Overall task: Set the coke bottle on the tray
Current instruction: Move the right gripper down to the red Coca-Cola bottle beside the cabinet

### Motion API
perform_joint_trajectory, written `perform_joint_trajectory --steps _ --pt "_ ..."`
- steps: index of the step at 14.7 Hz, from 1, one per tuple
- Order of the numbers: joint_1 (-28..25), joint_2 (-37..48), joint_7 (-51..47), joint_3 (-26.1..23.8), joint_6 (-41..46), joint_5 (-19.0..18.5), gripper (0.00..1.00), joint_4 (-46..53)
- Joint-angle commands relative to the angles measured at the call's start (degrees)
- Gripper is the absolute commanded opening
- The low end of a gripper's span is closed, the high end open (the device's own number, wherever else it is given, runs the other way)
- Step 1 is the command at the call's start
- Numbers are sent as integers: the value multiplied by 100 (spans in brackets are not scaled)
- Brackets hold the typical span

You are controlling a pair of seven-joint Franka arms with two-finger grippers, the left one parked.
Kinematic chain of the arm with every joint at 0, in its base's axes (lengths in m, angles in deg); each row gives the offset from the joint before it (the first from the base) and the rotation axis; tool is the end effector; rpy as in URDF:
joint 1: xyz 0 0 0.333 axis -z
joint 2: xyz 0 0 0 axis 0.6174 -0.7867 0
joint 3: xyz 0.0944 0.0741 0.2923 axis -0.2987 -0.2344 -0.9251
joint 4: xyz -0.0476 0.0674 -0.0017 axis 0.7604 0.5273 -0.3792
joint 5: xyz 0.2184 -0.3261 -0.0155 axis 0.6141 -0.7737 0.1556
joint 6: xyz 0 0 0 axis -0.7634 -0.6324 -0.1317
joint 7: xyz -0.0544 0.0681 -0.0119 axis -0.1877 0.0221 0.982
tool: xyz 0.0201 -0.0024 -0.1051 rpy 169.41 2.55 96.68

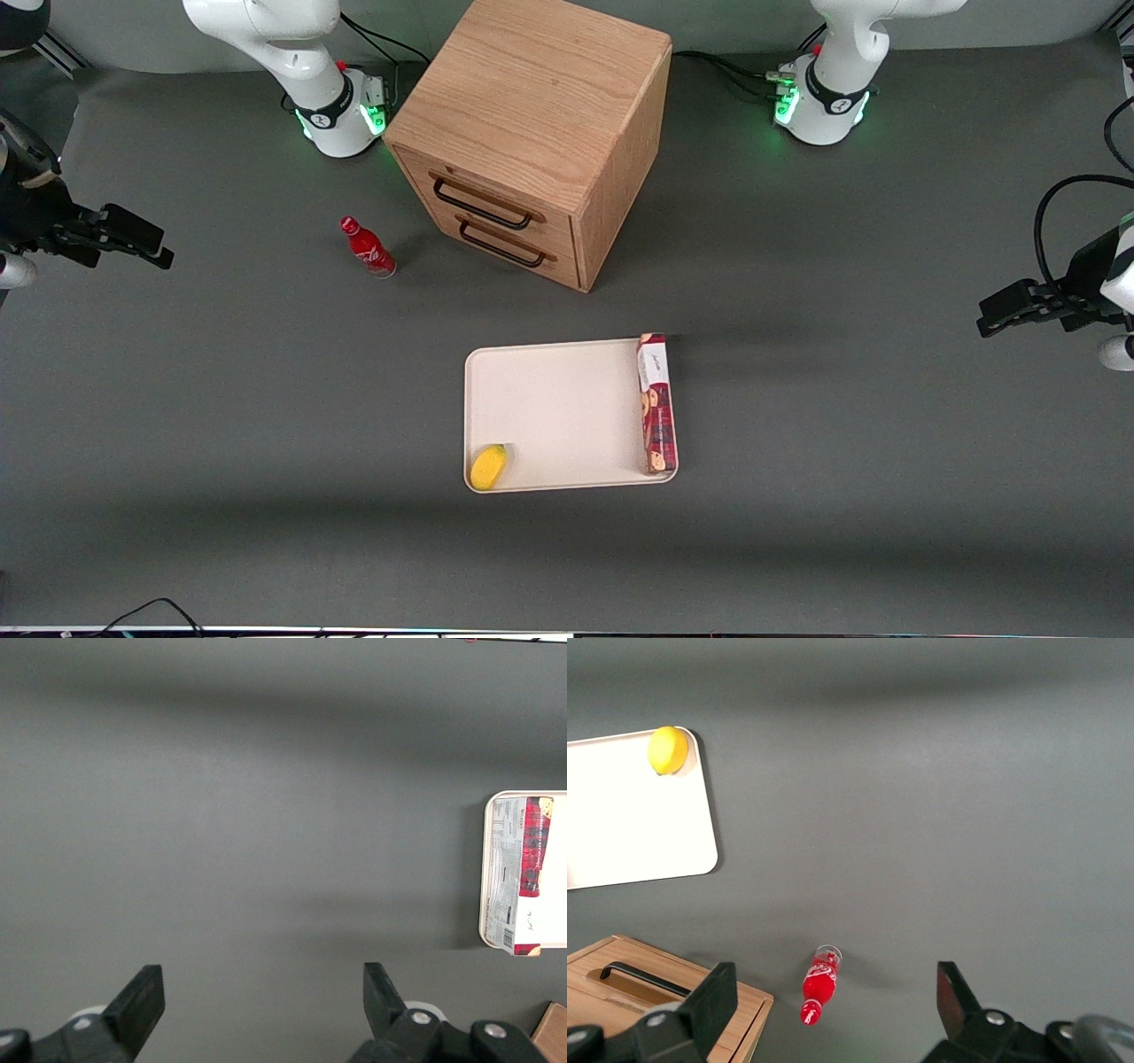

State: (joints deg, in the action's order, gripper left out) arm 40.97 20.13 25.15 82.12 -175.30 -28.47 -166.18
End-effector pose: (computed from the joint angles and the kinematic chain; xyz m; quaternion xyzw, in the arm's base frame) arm 0.5603 0.0211 0.6424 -0.9989 0.0440 0.0038 0.0168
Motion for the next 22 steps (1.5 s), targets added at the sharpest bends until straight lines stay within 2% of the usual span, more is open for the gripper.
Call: perform_joint_trajectory --steps 1,4,6,9,10,15,22 --pt "-47 -54 -68 8 244 -106 100 231" --pt "-55 -63 -34 -9 349 -299 100 222" --pt "-90 51 -103 -123 988 -230 100 48" --pt "-99 709 -296 -431 765 -37 100 -1197" --pt "-99 955 -341 -483 493 130 100 -1776" --pt "-91 2081 -710 -1037 -1562 439 100 -4590" --pt "-91 2223 -1008 -1617 -3770 737 100 -6509"
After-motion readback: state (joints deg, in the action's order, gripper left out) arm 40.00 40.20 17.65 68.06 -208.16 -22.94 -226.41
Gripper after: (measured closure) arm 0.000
